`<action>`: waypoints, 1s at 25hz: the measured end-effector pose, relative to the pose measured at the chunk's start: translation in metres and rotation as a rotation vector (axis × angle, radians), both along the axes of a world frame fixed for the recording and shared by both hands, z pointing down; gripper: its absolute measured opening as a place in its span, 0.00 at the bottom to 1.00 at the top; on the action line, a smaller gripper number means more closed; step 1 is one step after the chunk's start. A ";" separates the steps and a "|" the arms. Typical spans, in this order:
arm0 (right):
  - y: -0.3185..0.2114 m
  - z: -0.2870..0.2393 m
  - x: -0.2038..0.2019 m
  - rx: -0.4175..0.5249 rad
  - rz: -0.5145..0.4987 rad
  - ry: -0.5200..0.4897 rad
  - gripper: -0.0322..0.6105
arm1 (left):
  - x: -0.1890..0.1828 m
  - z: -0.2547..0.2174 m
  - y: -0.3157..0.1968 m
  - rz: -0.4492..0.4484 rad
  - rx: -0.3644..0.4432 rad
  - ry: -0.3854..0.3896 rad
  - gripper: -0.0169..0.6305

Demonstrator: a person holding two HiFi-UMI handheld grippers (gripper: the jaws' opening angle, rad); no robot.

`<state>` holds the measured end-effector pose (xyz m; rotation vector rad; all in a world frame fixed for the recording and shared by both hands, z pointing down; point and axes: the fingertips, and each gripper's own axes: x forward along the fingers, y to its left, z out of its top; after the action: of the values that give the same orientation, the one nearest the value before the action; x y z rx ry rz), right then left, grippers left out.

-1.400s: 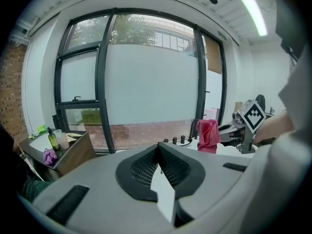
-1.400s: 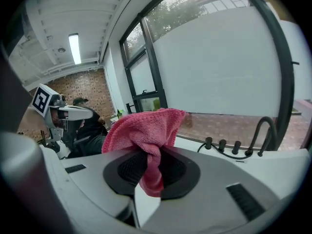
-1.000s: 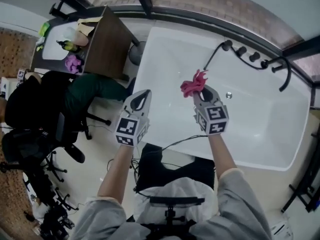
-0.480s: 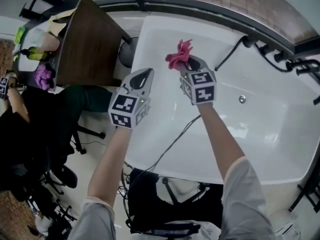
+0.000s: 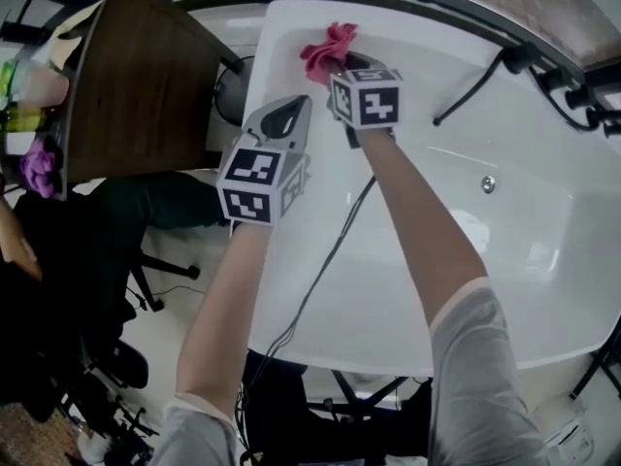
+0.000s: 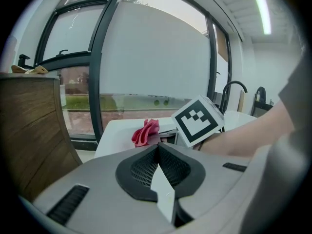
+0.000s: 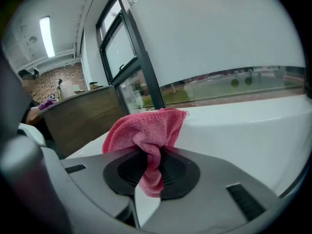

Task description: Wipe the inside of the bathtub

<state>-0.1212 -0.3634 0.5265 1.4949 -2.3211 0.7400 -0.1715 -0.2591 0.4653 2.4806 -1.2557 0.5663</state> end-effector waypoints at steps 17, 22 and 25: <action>-0.018 0.020 0.038 -0.171 0.164 -0.274 0.14 | 0.022 0.028 -0.017 -0.004 -0.020 0.012 0.04; -0.006 0.028 0.073 -0.171 0.210 -0.268 0.14 | 0.030 0.032 -0.017 0.002 -0.028 0.016 0.04; -0.005 0.029 0.080 -0.168 0.203 -0.251 0.14 | 0.032 0.033 -0.017 -0.007 -0.026 0.020 0.04</action>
<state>-0.0409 -0.3680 0.5558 1.6587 -2.2297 1.2082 -0.1393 -0.2757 0.4982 2.4536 -1.2418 0.5511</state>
